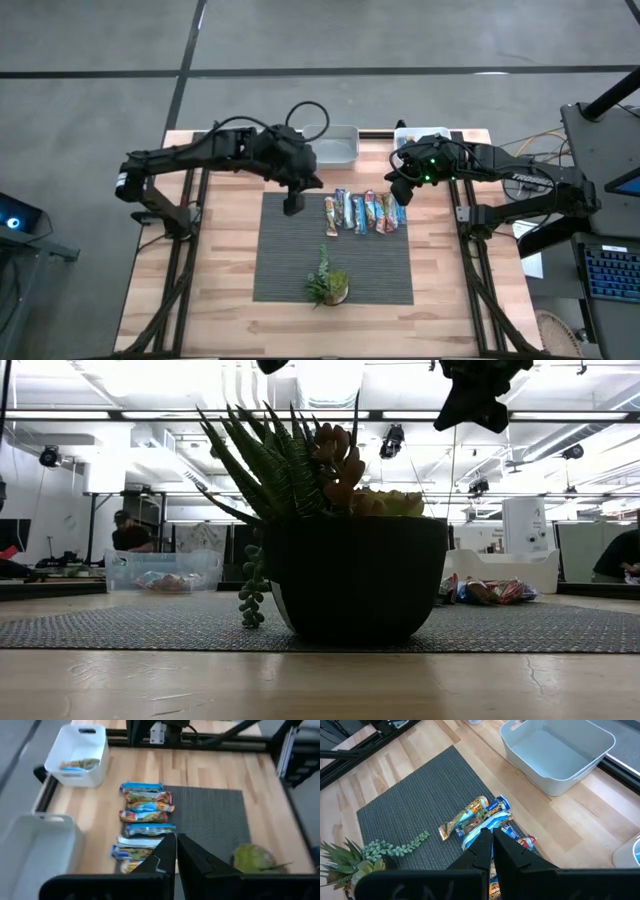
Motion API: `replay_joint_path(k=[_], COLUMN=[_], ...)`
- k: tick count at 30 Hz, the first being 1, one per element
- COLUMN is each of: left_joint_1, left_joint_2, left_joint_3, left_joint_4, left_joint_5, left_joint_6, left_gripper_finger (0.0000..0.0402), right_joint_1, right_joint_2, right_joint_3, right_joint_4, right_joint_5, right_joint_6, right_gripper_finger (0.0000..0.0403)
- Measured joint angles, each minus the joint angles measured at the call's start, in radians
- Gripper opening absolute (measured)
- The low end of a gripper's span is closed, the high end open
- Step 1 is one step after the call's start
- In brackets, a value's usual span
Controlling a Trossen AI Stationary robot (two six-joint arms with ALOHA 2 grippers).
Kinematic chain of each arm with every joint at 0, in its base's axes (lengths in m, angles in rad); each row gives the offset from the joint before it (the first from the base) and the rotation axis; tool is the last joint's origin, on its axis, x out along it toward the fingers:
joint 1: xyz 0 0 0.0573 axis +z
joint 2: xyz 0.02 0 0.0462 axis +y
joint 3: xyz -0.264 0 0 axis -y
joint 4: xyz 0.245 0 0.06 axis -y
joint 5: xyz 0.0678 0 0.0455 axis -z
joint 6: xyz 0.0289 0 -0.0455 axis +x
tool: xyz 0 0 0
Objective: Pick and place Granola Bars by type
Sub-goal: Put the yellow granola bar into the white bin
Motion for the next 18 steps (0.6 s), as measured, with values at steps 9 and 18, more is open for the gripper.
replay_joint_path(k=[9, 18], left_joint_1=[-0.001, -0.001], left_joint_2=[0.015, 0.062], left_joint_3=[-0.001, -0.003], left_joint_4=[-0.001, -0.030], left_joint_5=[0.001, 0.028], left_joint_6=[0.383, 0.608], left_gripper_finger=[0.0000, 0.0000], right_joint_1=[0.000, 0.000], right_joint_2=[0.000, 0.000], right_joint_3=[0.000, 0.000], right_joint_4=[0.000, -0.003], right_joint_5=[0.000, -0.008], right_joint_6=[0.000, 0.008], right_gripper_finger=[0.0009, 0.0009])
